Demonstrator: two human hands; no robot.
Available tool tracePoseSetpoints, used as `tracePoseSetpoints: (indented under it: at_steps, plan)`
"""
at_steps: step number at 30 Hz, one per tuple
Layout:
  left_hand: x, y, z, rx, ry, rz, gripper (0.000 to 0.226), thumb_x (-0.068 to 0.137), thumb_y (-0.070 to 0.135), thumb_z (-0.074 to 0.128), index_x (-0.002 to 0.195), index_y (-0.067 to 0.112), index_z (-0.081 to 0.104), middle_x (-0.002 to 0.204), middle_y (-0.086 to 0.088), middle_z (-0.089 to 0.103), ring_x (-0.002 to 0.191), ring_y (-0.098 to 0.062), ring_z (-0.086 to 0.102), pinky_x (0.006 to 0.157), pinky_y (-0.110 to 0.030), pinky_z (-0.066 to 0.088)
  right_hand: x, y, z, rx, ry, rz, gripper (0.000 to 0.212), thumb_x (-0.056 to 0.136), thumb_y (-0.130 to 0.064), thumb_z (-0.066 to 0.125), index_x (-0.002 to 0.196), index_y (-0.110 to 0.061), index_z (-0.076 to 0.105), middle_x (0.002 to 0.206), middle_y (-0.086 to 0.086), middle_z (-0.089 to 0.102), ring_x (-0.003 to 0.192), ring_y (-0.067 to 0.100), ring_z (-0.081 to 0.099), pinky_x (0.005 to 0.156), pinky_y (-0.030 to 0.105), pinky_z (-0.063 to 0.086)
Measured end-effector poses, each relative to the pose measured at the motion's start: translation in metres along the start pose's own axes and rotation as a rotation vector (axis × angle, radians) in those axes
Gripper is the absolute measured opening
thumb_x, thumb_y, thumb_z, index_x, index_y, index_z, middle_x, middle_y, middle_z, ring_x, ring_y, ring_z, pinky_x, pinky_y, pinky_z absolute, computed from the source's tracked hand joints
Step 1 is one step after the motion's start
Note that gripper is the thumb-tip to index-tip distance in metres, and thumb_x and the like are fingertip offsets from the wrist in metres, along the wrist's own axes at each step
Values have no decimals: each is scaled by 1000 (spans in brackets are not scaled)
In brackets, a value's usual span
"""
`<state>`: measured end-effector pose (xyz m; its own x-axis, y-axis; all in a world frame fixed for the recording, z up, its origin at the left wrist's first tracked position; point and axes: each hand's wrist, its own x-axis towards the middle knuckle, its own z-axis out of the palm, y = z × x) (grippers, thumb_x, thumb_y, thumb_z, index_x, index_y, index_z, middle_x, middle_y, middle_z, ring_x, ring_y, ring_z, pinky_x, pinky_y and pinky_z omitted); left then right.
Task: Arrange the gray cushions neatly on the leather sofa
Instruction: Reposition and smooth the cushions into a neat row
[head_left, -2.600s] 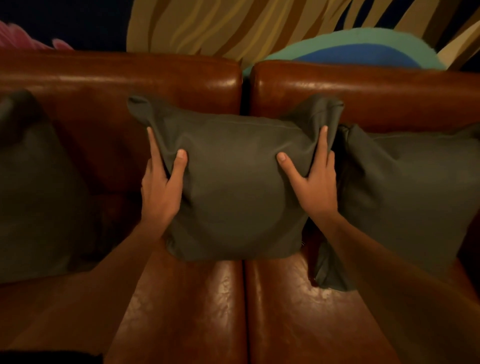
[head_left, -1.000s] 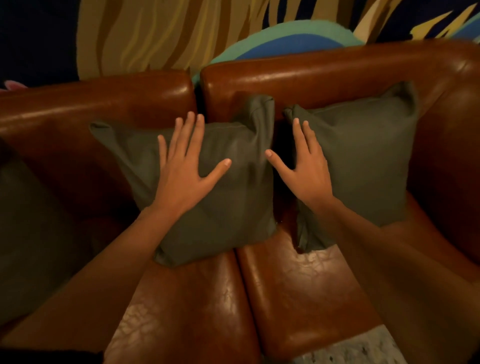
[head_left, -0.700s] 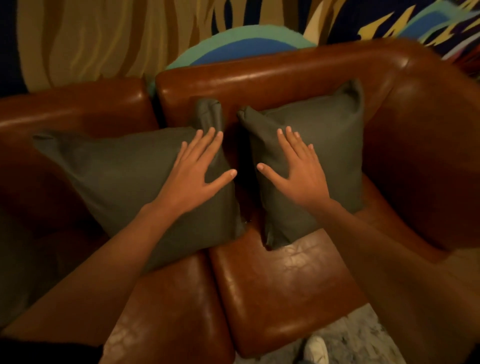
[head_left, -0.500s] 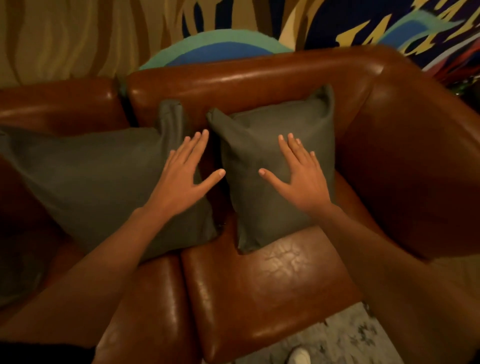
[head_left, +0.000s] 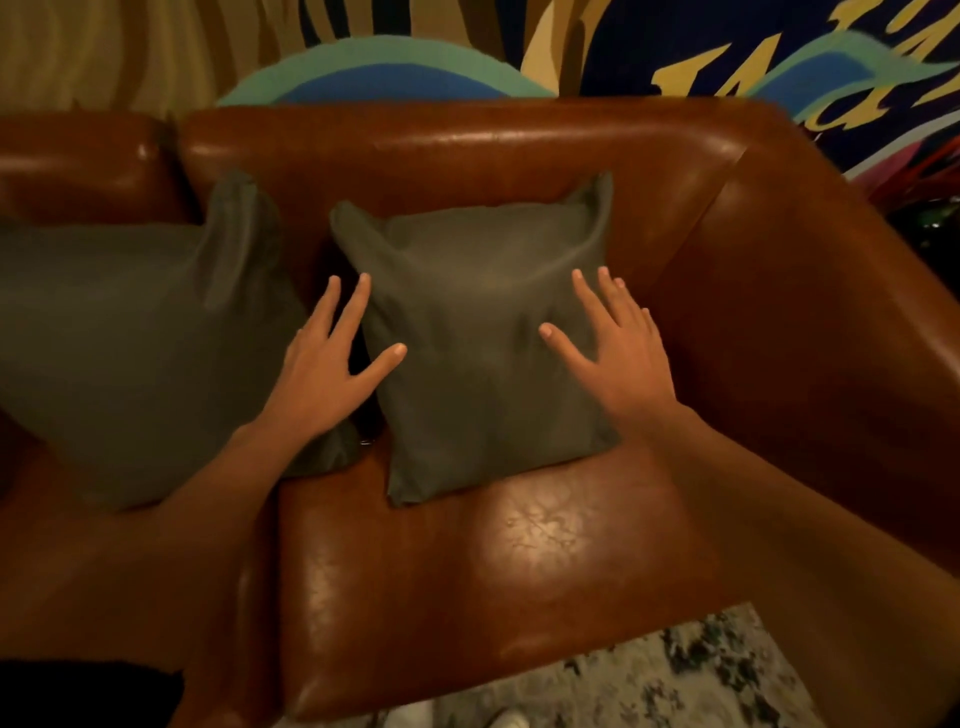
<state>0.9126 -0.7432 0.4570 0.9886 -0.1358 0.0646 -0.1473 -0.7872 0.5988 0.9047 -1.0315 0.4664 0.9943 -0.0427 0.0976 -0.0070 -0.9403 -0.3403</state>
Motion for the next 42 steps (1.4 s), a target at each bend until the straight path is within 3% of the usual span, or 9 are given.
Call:
tracePoseSetpoints:
  at_steps: [12, 18, 24, 28, 33, 38, 42]
  plan:
    - [75, -13, 26, 49, 13, 20, 79, 83, 64, 43, 147, 37, 4, 157, -9, -9, 144, -29, 5, 114, -51, 14, 82, 18, 20, -40, -71, 55, 71, 88, -67, 35, 149, -38, 11, 160, 3, 4, 147, 23, 0, 116, 48, 10]
    - [91, -15, 34, -83, 8, -202, 86, 76, 70, 41, 145, 45, -4, 156, -1, -19, 144, -24, -4, 113, -48, 10, 108, 26, 22, -1, -104, 123, 74, 86, -70, 34, 149, -41, 8, 160, 3, -5, 146, 25, -5, 116, 49, 12]
    - [101, -10, 50, -285, -8, -402, 90, 71, 74, 43, 140, 53, -10, 155, 5, -22, 144, -23, 2, 112, -44, 17, 134, 36, 26, 27, -166, 172, 76, 88, -68, 33, 150, -37, 1, 159, 8, -12, 146, 28, -7, 116, 52, 14]
    - [111, 5, 62, -372, 127, -562, 101, 64, 79, 46, 141, 50, -13, 157, -7, -10, 144, -26, 3, 113, -46, 11, 150, 48, 29, 72, -254, 189, 86, 80, -77, 36, 148, -42, -5, 158, 7, -15, 146, 31, -4, 113, 55, 19]
    - [124, 12, 68, -484, 265, -724, 116, 61, 79, 57, 142, 43, -18, 155, -5, 22, 137, -34, 29, 113, -45, 23, 165, 59, 33, 343, -306, 244, 105, 65, -83, 50, 141, -52, -14, 159, 5, -13, 144, 35, 10, 110, 53, 22]
    - [132, 13, 75, -544, 354, -839, 117, 58, 81, 58, 145, 40, -8, 154, -3, 24, 136, -34, 29, 113, -48, 23, 177, 57, 43, 617, -146, 325, 118, 68, -73, 61, 145, -36, -20, 160, 1, 2, 146, 26, 10, 114, 46, 17]
    - [135, 12, 83, -608, 454, -864, 108, 56, 79, 61, 145, 43, 11, 147, 1, 36, 130, -29, 38, 108, -46, 31, 185, 54, 54, 772, -97, 506, 118, 65, -71, 66, 150, -30, -5, 157, 0, 20, 142, 27, 24, 114, 52, 21]
